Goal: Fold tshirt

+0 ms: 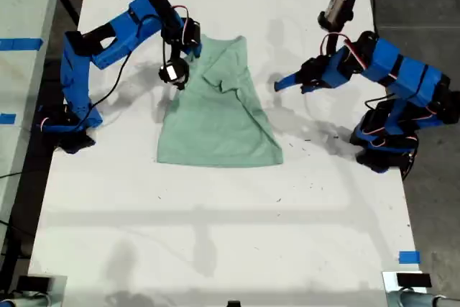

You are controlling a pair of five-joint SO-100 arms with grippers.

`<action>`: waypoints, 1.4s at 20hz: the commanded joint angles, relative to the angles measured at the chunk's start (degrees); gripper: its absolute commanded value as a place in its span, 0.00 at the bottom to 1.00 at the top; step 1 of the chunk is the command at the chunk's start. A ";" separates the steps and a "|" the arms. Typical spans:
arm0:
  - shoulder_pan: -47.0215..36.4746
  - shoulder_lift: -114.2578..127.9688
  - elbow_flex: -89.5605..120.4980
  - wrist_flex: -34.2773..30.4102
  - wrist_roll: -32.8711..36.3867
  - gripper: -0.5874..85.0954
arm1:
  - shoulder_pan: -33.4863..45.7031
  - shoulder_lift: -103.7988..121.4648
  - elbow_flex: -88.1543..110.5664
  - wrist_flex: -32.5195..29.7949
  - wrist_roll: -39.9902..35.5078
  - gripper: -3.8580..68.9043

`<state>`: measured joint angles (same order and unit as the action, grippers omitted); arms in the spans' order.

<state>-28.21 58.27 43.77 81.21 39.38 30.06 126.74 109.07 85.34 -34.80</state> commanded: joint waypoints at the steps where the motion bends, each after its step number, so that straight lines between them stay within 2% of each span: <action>1: 4.39 -3.96 -4.13 -9.49 0.53 0.01 | 0.26 2.20 -0.09 -2.46 0.70 0.46; 4: 5.27 -11.43 -4.31 -18.72 0.53 0.01 | -0.97 2.37 1.32 -2.55 2.02 0.46; 5: 4.66 -13.62 -4.31 -20.57 0.88 0.06 | -1.41 2.37 1.93 -2.55 2.55 0.46; 6: 4.13 -14.94 -4.39 -21.27 2.29 0.29 | -1.93 2.72 2.64 -2.72 3.08 0.46; 7: 3.78 -14.77 -4.39 -20.13 3.34 0.33 | -2.29 3.25 3.52 -2.99 3.60 0.46; 9: 3.34 -9.58 -4.22 -13.54 3.78 0.36 | -2.46 4.75 5.01 -3.08 4.04 0.46; 11: 2.90 -1.23 -2.90 -4.13 3.43 0.35 | -2.46 6.77 6.59 -2.72 4.31 0.46; 14: 3.08 11.78 5.63 9.32 -0.79 0.36 | -3.52 10.46 8.61 -1.41 5.45 0.46; 16: 6.50 22.32 19.16 10.11 -4.75 0.36 | -5.54 12.48 9.93 -0.79 6.77 0.46; 18: 10.99 34.37 36.56 5.45 -10.28 0.34 | -8.17 13.71 11.16 -0.18 8.44 0.46; 20: 16.08 45.44 51.94 2.37 -17.84 0.28 | -11.34 14.50 12.22 0.97 10.63 0.45; 21: 18.46 50.45 59.06 1.49 -22.24 0.21 | -12.83 15.38 13.10 1.49 11.78 0.42; 22: 20.65 54.67 65.13 1.14 -26.72 0.15 | -14.33 16.52 14.15 1.67 13.01 0.37; 23: 22.76 58.54 70.31 0.26 -30.76 0.05 | -15.73 17.84 15.38 1.67 14.24 0.14; 24: 24.61 61.17 74.09 -1.05 -32.61 0.02 | -16.61 19.07 16.61 1.41 15.29 0.04; 28: 27.51 63.37 77.08 -0.09 -35.77 0.01 | -18.54 21.97 19.86 0.09 16.35 0.05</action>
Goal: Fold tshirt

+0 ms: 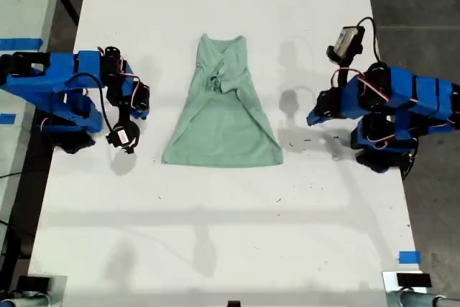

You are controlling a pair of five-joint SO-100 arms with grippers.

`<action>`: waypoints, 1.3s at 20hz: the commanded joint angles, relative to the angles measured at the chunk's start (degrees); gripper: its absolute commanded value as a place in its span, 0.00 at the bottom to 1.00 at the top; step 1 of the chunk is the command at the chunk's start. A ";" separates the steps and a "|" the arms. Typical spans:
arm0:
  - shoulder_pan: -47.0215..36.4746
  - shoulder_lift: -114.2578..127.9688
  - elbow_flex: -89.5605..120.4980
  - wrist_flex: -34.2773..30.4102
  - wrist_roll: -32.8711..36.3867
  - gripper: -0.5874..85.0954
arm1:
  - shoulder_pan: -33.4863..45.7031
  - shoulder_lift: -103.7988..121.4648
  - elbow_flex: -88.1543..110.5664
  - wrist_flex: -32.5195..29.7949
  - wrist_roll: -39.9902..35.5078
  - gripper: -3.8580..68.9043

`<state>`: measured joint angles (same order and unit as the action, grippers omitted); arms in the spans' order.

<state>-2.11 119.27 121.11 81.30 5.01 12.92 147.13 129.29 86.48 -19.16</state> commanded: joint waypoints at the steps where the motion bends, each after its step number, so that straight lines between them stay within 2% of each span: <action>1: 1.49 2.29 -0.44 -0.53 -1.32 0.06 | -2.02 0.88 -0.53 -2.02 0.53 0.17; 3: 0.97 1.67 -1.23 -0.97 -0.97 0.13 | -3.52 -2.46 -2.02 -5.45 -1.23 0.40; 4: 0.79 1.41 -1.85 -0.88 -0.62 0.15 | -4.13 -5.36 -2.90 -6.86 -2.29 0.43; 7: 0.53 0.79 -3.08 -0.70 0.09 0.17 | -4.22 -14.06 -2.81 -11.43 -4.39 0.45; 14: 1.05 -1.49 -3.43 -2.90 0.53 0.15 | -4.57 -36.74 -2.55 -27.42 -6.77 0.46; 17: 1.05 -1.76 -3.52 -2.99 0.53 0.14 | -5.19 -47.55 -4.57 -32.52 -7.12 0.43; 18: 1.05 -1.76 -3.52 -2.99 0.53 0.13 | -5.27 -51.15 -5.71 -33.40 -7.03 0.38; 19: 1.05 -1.76 -3.52 -2.99 0.53 0.13 | -5.36 -54.05 -6.59 -33.66 -6.42 0.14; 20: 1.05 -1.76 -3.52 -2.99 0.53 0.13 | -5.19 -54.93 -7.21 -33.05 -5.71 0.03; 21: 1.05 -1.76 -3.52 -2.99 0.53 0.13 | -5.27 -54.40 -7.12 -32.96 -6.15 0.03; 23: 1.14 -1.76 -3.43 -2.99 0.53 0.13 | -5.19 -53.00 -8.96 -28.74 -6.68 0.03; 26: 1.23 -1.76 -3.34 -2.99 0.53 0.12 | -7.82 -49.75 -18.54 -15.64 -7.21 0.03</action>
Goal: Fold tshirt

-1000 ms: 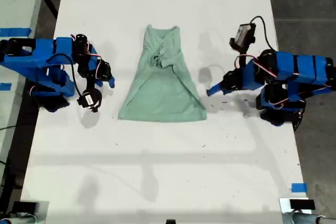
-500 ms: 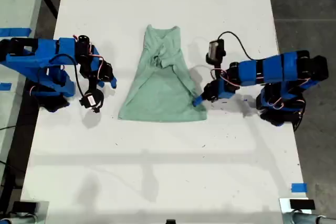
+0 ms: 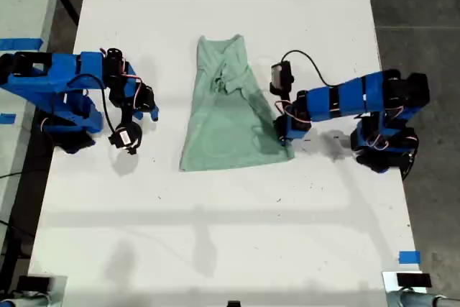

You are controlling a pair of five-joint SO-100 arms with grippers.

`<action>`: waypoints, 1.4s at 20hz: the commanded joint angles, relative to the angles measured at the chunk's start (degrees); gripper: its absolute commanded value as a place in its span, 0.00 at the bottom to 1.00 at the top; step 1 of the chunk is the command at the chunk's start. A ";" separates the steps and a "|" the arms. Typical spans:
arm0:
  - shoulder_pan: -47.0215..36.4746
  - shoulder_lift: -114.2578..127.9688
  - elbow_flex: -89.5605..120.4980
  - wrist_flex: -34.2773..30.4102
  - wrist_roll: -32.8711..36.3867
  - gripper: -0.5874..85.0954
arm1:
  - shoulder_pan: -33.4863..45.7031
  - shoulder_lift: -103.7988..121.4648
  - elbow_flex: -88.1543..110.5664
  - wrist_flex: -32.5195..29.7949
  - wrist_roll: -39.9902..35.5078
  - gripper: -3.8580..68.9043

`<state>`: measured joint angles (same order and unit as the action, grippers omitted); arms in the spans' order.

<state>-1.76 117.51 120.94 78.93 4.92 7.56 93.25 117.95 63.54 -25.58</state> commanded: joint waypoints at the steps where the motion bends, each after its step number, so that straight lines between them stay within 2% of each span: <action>1: 0.97 0.00 -3.16 -0.79 0.62 0.12 | -3.69 4.22 -11.51 10.11 -0.62 0.03; 3: 1.05 -0.09 -3.16 -1.05 0.62 0.12 | -5.36 3.87 -19.42 10.63 0.53 0.03; 7: 0.97 -0.62 -3.43 -1.67 0.62 0.12 | -6.24 -5.45 -33.40 4.22 3.60 0.03; 10: 1.05 -1.05 -3.60 -2.02 0.62 0.12 | -5.10 -15.47 -36.30 -5.45 5.10 0.03; 14: 1.49 -1.14 -3.69 -2.02 0.53 0.12 | -4.75 -31.99 -41.40 -10.02 6.68 0.04; 15: 1.49 -1.14 -3.69 -2.02 0.53 0.12 | -5.01 -35.33 -43.95 -8.70 6.77 0.19; 17: 1.49 -1.23 -3.96 -1.93 0.53 0.12 | -5.54 -36.04 -48.43 -3.25 6.50 0.37; 18: 1.49 -1.32 -4.04 -1.85 0.62 0.12 | -5.71 -34.98 -50.54 -0.44 5.19 0.52; 21: 1.49 -1.85 -4.31 -2.02 0.62 0.13 | -6.86 -31.55 -62.75 17.14 5.01 0.48; 22: 1.49 -1.93 -4.39 -2.11 0.62 0.13 | -7.47 -28.56 -65.04 20.13 4.66 0.48; 26: 2.46 -2.64 -7.12 -2.11 0.18 0.16 | -8.70 -11.78 -57.57 25.40 4.83 0.48; 28: 3.87 -4.13 -12.30 -0.97 0.44 0.26 | -8.44 -6.59 -50.45 26.10 5.63 0.48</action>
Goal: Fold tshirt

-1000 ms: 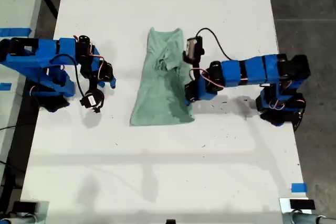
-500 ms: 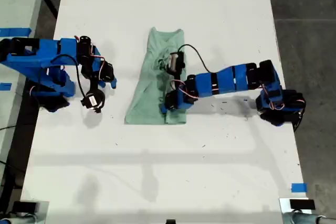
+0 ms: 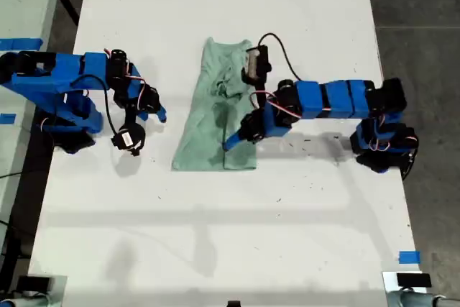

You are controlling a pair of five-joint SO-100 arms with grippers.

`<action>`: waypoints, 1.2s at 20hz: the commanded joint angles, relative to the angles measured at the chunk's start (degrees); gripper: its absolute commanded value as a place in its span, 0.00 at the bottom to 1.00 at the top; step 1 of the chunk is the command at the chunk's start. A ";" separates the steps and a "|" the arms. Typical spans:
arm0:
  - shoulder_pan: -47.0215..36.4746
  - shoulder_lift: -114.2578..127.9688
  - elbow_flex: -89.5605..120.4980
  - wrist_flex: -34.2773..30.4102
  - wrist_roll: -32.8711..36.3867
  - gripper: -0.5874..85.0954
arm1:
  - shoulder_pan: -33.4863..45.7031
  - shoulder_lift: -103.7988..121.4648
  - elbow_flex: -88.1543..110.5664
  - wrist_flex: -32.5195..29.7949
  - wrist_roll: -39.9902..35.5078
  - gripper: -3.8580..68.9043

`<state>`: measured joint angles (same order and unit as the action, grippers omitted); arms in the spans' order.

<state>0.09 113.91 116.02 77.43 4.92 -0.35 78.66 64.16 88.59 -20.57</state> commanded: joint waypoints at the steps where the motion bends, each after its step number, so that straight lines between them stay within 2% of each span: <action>1: 2.81 -1.67 -10.81 1.05 1.05 0.27 | -0.35 9.40 6.15 1.05 1.05 0.48; 5: 5.36 -9.93 -21.71 0.35 5.10 0.35 | -0.35 11.07 10.90 0.62 2.02 0.49; 8: 6.24 -14.94 -21.88 -2.37 5.71 0.37 | -0.44 11.34 10.99 0.62 1.93 0.49; 13: 7.38 -26.46 -16.26 -14.94 2.99 0.37 | -0.62 13.45 12.66 0.62 2.20 0.49; 16: 7.29 -34.37 -13.71 -22.32 1.49 0.32 | -0.79 15.29 14.59 0.53 2.72 0.49; 19: 7.38 -34.10 -13.71 -20.92 -1.93 0.01 | -0.97 17.40 18.54 -1.05 3.43 0.49; 22: 6.06 -28.48 -17.05 -10.55 -2.55 0.01 | -0.88 19.34 22.15 -4.04 3.60 0.49; 24: 5.36 -23.91 -17.31 -7.65 -1.85 0.01 | -0.88 19.95 23.29 -5.19 3.60 0.49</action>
<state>6.50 83.58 102.74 67.15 3.25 -0.44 94.48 87.80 85.61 -17.49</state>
